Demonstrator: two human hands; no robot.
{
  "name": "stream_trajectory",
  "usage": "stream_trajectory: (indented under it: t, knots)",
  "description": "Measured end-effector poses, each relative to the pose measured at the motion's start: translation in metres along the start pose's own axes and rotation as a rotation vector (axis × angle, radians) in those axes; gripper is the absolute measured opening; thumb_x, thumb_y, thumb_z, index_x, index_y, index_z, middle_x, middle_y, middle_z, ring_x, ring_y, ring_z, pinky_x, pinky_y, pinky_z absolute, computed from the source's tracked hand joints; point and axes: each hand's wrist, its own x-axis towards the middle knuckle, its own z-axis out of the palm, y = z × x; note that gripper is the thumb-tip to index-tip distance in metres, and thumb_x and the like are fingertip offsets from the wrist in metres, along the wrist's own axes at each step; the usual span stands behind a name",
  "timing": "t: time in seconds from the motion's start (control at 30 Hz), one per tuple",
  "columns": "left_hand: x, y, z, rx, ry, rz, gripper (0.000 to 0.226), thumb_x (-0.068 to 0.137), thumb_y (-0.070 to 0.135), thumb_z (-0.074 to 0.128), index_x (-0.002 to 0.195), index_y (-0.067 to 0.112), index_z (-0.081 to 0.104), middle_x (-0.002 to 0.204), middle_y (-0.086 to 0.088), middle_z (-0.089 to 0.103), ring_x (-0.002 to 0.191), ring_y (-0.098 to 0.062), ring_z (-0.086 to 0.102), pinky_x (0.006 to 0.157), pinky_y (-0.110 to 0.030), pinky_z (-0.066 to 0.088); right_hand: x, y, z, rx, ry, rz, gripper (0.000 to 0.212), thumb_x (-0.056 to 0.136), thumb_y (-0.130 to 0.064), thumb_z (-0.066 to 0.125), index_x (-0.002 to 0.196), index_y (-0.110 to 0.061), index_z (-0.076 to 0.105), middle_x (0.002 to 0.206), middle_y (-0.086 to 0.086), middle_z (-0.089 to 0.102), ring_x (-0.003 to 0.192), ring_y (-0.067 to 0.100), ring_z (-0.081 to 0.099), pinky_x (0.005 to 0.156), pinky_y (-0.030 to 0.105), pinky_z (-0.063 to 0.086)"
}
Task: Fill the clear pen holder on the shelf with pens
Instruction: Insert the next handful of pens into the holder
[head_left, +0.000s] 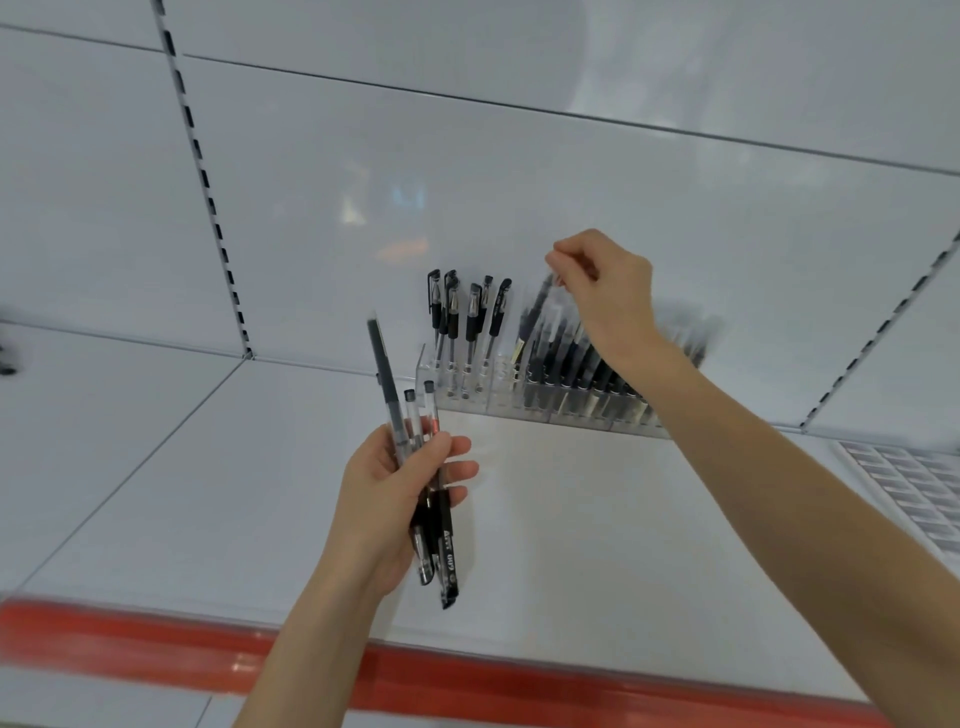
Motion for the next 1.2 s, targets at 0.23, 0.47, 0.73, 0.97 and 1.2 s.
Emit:
stream_trajectory:
  t: [0.23, 0.47, 0.73, 0.97, 1.2]
  knots:
    - [0.002, 0.000, -0.001, -0.027, 0.043, -0.010, 0.009, 0.085, 0.005, 0.059, 0.094, 0.007, 0.059, 0.076, -0.007, 0.062, 0.055, -0.010, 0.065, 0.055, -0.022, 0.057, 0.005, 0.008, -0.002, -0.106, -0.069, -0.071, 0.016, 0.090, -0.011, 0.055, 0.092, 0.002, 0.063, 0.079, 0.016, 0.065, 0.075, 0.030, 0.061, 0.075, 0.038, 0.052]
    - [0.006, -0.002, 0.001, -0.054, 0.048, -0.016, 0.007, 0.086, 0.004, 0.059, 0.092, 0.007, 0.061, 0.071, -0.004, 0.061, 0.057, -0.009, 0.064, 0.056, -0.022, 0.056, 0.013, 0.007, -0.003, -0.209, -0.186, -0.067, 0.017, 0.089, -0.016, 0.057, 0.091, 0.000, 0.065, 0.082, 0.012, 0.068, 0.079, 0.026, 0.063, 0.079, 0.034, 0.051]
    - [0.008, -0.002, 0.006, -0.080, 0.050, 0.016, 0.004, 0.085, 0.005, 0.058, 0.088, 0.007, 0.060, 0.067, -0.002, 0.069, 0.061, -0.010, 0.069, 0.054, -0.021, 0.056, 0.029, 0.000, 0.000, -0.314, -0.299, -0.043, 0.017, 0.090, -0.015, 0.055, 0.092, -0.001, 0.063, 0.089, 0.012, 0.068, 0.084, 0.024, 0.063, 0.083, 0.034, 0.049]
    - [0.008, -0.003, 0.006, -0.087, 0.051, 0.008, 0.004, 0.084, 0.005, 0.058, 0.087, 0.008, 0.060, 0.066, -0.001, 0.070, 0.062, -0.011, 0.070, 0.054, -0.022, 0.056, 0.034, -0.003, -0.001, -0.308, -0.391, -0.065, 0.012, 0.087, -0.014, 0.058, 0.089, -0.003, 0.064, 0.088, 0.010, 0.066, 0.080, 0.020, 0.060, 0.079, 0.028, 0.046]
    - [0.007, -0.002, 0.007, -0.086, 0.061, 0.010, 0.005, 0.086, 0.004, 0.058, 0.089, 0.007, 0.060, 0.073, -0.006, 0.068, 0.062, -0.011, 0.070, 0.055, -0.022, 0.056, 0.036, 0.000, -0.007, -0.325, -0.349, -0.024, 0.014, 0.088, -0.012, 0.056, 0.090, -0.001, 0.064, 0.079, 0.008, 0.065, 0.071, 0.018, 0.064, 0.071, 0.026, 0.049]
